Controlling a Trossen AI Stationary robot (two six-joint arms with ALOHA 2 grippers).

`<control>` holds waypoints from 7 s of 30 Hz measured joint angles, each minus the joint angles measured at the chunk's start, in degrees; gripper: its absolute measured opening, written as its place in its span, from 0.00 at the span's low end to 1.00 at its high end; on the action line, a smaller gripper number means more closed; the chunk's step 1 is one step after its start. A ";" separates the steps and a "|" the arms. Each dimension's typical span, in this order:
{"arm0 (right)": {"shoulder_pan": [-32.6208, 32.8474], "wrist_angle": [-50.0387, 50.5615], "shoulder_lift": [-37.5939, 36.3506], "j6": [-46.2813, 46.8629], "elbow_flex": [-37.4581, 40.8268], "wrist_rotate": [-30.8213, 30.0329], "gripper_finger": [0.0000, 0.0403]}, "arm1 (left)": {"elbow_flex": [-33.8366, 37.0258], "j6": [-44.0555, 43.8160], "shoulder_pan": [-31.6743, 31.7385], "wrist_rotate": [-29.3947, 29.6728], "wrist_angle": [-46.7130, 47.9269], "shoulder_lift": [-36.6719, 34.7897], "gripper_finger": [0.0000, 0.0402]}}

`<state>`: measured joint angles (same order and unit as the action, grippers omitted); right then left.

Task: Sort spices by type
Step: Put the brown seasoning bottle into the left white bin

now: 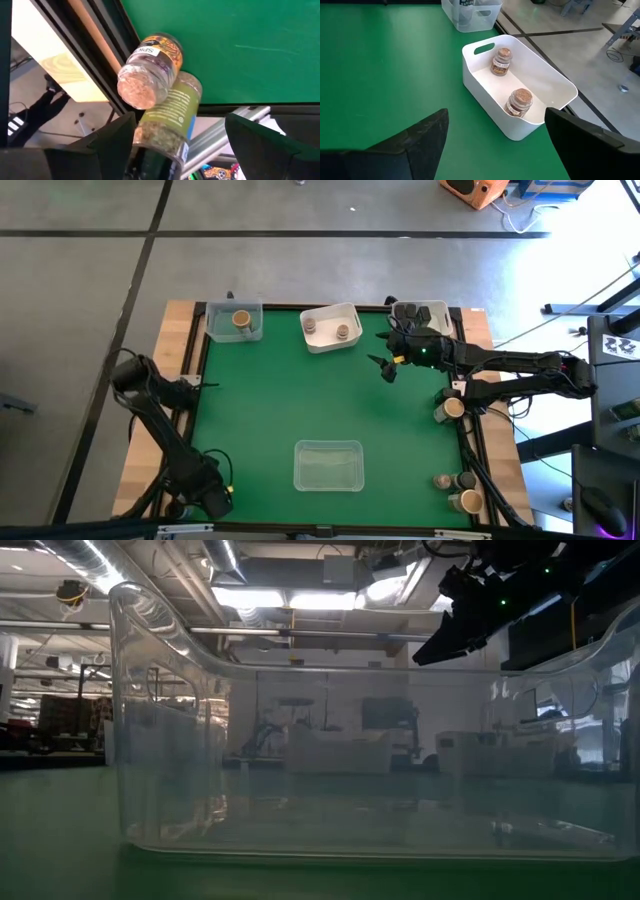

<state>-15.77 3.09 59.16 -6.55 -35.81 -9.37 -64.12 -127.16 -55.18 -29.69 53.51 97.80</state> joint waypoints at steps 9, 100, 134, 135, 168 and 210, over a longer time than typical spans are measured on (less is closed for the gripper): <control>0.02 -0.04 0.00 0.02 0.00 0.00 0.82 | 0.00 3.98 -0.35 0.46 -0.06 2.18 0.73; 0.00 -0.06 0.00 -1.46 0.02 1.95 0.82 | 22.76 90.08 54.49 42.02 -13.38 -18.76 0.72; 0.00 -0.24 0.00 -1.42 0.02 1.93 0.82 | 0.96 112.59 62.72 46.36 -12.91 -18.72 0.45; 0.00 -0.24 0.00 -1.42 0.01 1.93 0.82 | -0.32 114.10 63.46 46.86 -13.01 -18.44 0.45; 0.00 0.07 0.00 -2.63 0.02 1.01 0.82 | -33.79 127.64 82.56 37.64 -17.10 15.47 0.45; 0.02 -3.43 7.89 -2.34 0.02 1.05 0.82 | -33.59 127.61 85.38 37.31 -17.91 26.57 0.49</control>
<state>-15.75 -0.34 67.05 -8.88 -35.79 -8.32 -97.71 0.45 30.20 7.62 35.60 124.38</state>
